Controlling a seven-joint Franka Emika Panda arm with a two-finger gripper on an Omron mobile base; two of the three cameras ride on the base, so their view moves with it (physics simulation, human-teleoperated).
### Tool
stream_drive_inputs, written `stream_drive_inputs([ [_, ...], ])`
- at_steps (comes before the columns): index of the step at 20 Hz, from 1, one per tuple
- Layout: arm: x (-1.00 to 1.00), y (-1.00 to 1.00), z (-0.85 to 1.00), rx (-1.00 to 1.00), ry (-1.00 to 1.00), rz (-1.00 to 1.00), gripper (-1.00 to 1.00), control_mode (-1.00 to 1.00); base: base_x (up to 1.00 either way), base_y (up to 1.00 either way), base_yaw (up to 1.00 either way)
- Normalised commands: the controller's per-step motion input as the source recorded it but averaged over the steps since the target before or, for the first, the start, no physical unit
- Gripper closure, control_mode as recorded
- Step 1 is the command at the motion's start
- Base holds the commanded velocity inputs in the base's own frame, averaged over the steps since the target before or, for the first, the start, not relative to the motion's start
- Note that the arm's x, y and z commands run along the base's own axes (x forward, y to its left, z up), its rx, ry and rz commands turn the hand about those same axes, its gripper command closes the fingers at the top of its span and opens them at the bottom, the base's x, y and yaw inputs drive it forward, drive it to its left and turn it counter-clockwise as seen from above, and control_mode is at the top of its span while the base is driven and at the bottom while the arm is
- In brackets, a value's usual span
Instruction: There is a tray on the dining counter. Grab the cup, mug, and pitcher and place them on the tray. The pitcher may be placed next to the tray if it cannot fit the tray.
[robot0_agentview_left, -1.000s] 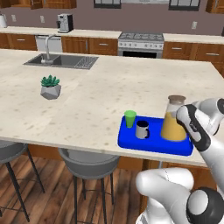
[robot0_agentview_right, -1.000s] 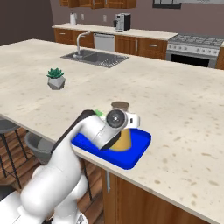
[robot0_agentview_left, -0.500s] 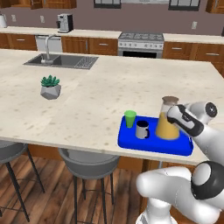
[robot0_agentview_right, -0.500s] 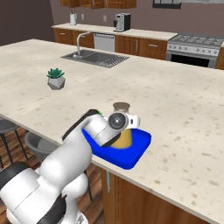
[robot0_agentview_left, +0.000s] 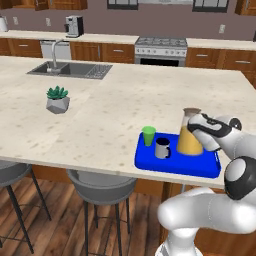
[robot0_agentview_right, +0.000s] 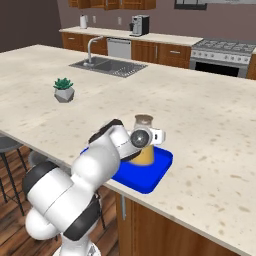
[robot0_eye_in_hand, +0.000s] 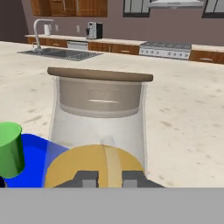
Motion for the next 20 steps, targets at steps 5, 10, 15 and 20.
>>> stream_drive_inputs([
  [5,0.1,-0.06,-0.22,0.0,0.0,0.0,1.0,-1.0,0.0,0.0,0.0],
  [10,-0.02,0.0,-0.1,0.0,0.0,0.0,1.0,-1.0,0.0,0.0,0.0],
  [15,0.0,0.0,0.0,0.0,0.0,0.0,1.0,-1.0,0.0,0.0,0.0],
  [20,0.0,0.0,0.0,0.0,0.0,0.0,1.0,-1.0,0.0,0.0,0.0],
])
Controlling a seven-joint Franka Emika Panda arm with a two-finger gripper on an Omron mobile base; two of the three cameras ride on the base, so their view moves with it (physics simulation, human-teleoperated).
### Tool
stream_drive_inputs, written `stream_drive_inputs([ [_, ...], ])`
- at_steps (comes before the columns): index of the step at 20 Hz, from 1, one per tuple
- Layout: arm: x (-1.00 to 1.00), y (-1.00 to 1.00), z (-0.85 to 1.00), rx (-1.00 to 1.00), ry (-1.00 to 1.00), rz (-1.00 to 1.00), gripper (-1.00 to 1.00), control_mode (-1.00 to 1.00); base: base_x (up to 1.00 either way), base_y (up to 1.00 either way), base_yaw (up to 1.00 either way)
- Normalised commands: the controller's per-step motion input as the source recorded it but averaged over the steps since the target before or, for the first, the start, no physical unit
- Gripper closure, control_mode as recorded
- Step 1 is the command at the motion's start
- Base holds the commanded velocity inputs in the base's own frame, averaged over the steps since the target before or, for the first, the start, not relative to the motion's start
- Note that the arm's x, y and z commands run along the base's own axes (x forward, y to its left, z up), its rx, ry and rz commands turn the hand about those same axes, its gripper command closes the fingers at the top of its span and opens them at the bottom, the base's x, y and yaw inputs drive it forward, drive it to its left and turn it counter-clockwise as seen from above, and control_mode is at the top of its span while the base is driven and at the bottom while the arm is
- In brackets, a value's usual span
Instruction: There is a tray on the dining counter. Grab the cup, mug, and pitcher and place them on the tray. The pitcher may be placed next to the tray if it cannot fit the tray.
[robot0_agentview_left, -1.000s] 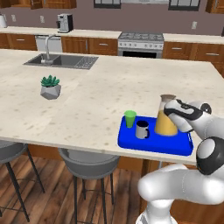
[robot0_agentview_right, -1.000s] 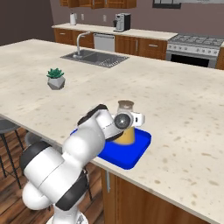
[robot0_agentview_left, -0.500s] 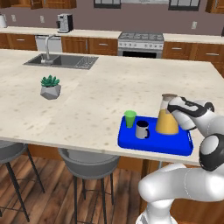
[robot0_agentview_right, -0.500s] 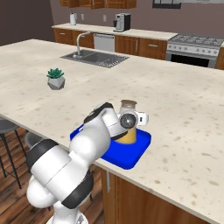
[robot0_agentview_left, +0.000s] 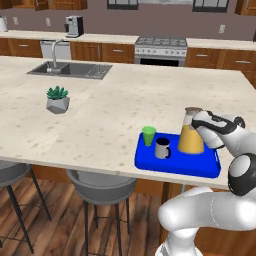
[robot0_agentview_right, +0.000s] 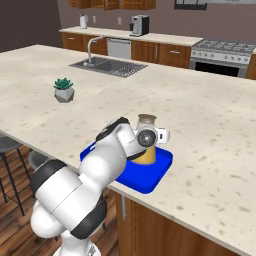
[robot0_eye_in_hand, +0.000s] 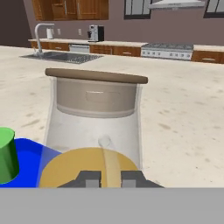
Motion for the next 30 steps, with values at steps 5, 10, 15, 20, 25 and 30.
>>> stream_drive_inputs([
  [5,0.0,-0.01,0.0,0.0,0.0,0.0,-1.0,-1.0,0.0,0.0,0.0],
  [10,0.0,0.0,0.0,0.0,0.0,0.0,-1.0,-1.0,0.0,0.0,0.0],
  [15,0.0,0.0,0.0,0.0,0.0,0.0,-1.0,-1.0,0.0,0.0,0.0],
  [20,-0.21,0.0,0.0,0.0,0.0,0.0,-1.0,-1.0,0.0,0.0,0.0],
  [25,-0.57,-0.01,0.0,0.0,0.0,0.03,-1.0,-1.0,0.0,0.0,0.0],
  [30,-0.33,0.0,0.0,0.0,0.0,0.04,-1.0,-1.0,0.0,0.0,0.0],
])
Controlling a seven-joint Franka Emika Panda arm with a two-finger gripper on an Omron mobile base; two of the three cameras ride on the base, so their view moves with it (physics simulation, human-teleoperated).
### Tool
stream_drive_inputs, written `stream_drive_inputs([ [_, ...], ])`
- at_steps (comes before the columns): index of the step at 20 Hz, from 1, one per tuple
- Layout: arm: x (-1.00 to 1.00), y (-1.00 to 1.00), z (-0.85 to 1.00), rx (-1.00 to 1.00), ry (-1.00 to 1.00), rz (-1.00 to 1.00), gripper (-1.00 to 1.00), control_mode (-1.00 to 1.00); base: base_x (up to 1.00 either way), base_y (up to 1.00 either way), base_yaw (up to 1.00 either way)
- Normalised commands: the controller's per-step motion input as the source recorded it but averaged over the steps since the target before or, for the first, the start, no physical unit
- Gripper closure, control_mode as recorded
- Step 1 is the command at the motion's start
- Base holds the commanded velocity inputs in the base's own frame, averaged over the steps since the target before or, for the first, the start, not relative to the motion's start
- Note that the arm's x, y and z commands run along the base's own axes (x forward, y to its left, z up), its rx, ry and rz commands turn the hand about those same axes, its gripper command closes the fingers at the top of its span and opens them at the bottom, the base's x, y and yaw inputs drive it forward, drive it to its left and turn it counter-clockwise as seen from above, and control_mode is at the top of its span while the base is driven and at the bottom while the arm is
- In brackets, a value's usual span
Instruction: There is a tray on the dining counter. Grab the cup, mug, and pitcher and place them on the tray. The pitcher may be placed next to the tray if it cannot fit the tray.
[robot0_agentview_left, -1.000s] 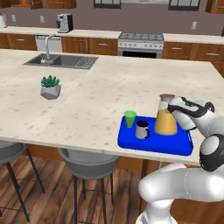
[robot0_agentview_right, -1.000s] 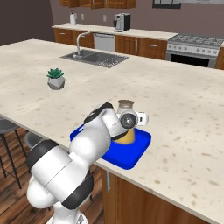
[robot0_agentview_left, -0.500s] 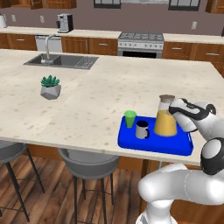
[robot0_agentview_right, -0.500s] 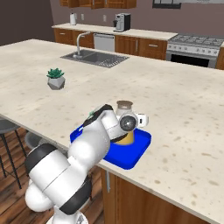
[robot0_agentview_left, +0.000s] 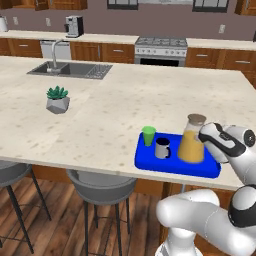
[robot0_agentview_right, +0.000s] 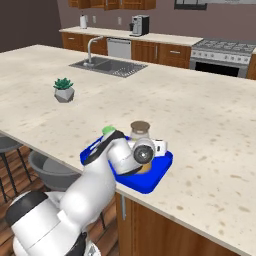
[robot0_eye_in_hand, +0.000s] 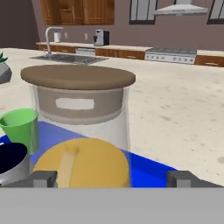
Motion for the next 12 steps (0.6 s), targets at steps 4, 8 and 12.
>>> stream_drive_inputs([
  [4,-0.19,0.0,-0.04,0.0,0.0,0.12,-1.0,-1.0,0.0,0.0,0.0],
  [8,-0.15,0.08,-0.03,0.0,0.0,0.15,-1.0,-1.0,0.0,0.0,0.0],
  [12,-0.01,0.36,-0.14,0.0,0.0,0.2,-1.0,-1.0,0.0,0.0,0.0],
])
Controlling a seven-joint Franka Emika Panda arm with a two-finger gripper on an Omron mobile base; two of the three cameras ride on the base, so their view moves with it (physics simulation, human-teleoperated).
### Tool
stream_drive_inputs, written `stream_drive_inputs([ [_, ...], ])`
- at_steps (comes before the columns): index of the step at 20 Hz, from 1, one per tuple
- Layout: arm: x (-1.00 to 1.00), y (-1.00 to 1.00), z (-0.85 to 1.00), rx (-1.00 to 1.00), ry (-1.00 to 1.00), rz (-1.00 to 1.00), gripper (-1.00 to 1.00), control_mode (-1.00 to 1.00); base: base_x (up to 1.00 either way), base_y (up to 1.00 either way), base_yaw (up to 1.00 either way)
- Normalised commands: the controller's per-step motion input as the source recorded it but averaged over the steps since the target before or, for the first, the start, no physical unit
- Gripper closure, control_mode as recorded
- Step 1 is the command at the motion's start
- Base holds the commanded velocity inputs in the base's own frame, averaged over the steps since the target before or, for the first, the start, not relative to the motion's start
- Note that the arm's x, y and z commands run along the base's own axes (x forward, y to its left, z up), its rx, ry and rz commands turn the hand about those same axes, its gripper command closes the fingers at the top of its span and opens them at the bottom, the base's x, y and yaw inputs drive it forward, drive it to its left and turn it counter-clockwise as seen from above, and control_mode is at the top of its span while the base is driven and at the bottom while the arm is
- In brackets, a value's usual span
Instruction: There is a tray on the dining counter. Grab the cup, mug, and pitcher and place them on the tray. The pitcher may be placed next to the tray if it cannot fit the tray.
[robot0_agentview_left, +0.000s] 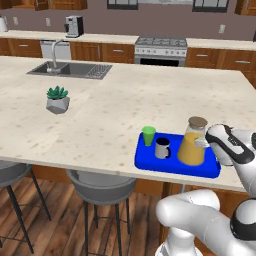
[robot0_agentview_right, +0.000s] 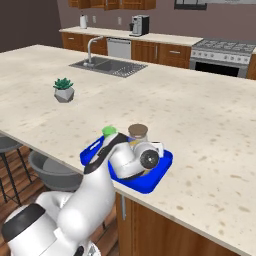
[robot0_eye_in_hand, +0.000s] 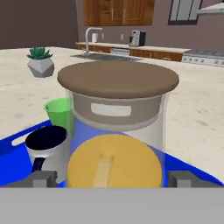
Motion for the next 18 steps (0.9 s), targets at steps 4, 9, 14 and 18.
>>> stream_drive_inputs([
  [4,0.0,0.25,-0.04,0.0,-0.01,0.2,-1.0,-1.0,0.0,0.0,0.0],
  [9,-0.55,0.0,0.38,0.0,0.0,-0.01,-1.0,-1.0,0.0,0.0,0.0],
  [14,-0.75,0.0,0.47,-0.01,0.0,-0.12,-1.0,-1.0,0.0,0.0,0.0],
  [18,-0.6,0.07,0.6,-0.02,0.0,-0.22,-1.0,-1.0,0.0,0.0,0.0],
])
